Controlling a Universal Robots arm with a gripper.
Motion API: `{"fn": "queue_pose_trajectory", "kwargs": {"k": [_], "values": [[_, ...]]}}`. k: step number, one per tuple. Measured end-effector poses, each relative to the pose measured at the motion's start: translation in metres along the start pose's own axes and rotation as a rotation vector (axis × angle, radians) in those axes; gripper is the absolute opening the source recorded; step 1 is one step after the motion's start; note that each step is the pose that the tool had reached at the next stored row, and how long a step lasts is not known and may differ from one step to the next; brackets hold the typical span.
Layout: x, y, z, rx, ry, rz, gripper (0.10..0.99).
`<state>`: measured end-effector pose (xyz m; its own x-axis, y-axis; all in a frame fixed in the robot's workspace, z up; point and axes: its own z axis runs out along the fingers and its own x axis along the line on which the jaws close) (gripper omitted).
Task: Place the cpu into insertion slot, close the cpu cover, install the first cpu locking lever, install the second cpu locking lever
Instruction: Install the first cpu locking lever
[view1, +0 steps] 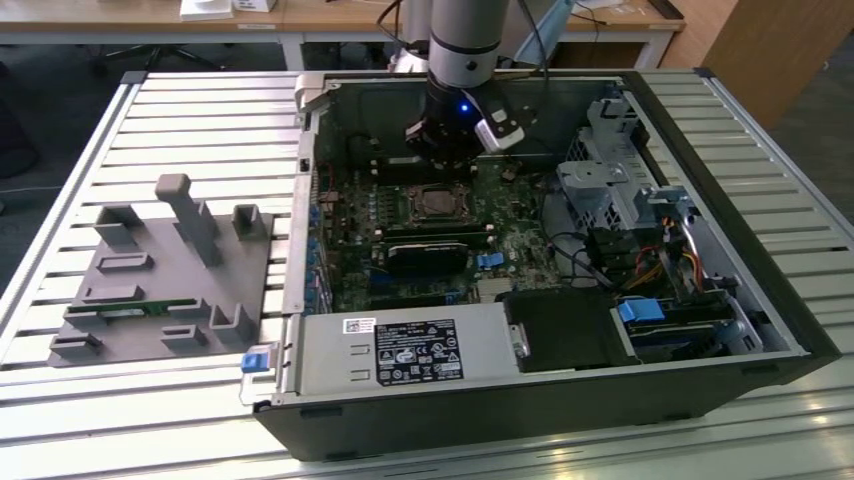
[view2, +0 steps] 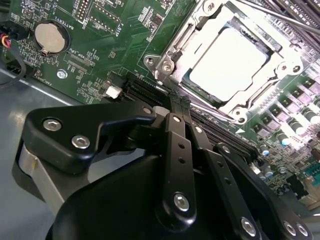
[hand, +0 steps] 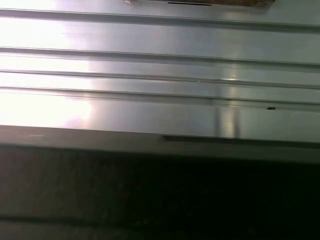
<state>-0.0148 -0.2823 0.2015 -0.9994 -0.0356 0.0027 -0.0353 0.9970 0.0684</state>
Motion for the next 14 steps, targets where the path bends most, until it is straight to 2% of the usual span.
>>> {"fn": "queue_pose_trajectory", "kwargs": {"k": [8,14], "values": [[-0.0002,0.0000,0.0001,0.001,-0.0001,0.000,0.106],[-0.0002,0.0001,0.0011,0.019,0.0007,0.001,0.106]]}}
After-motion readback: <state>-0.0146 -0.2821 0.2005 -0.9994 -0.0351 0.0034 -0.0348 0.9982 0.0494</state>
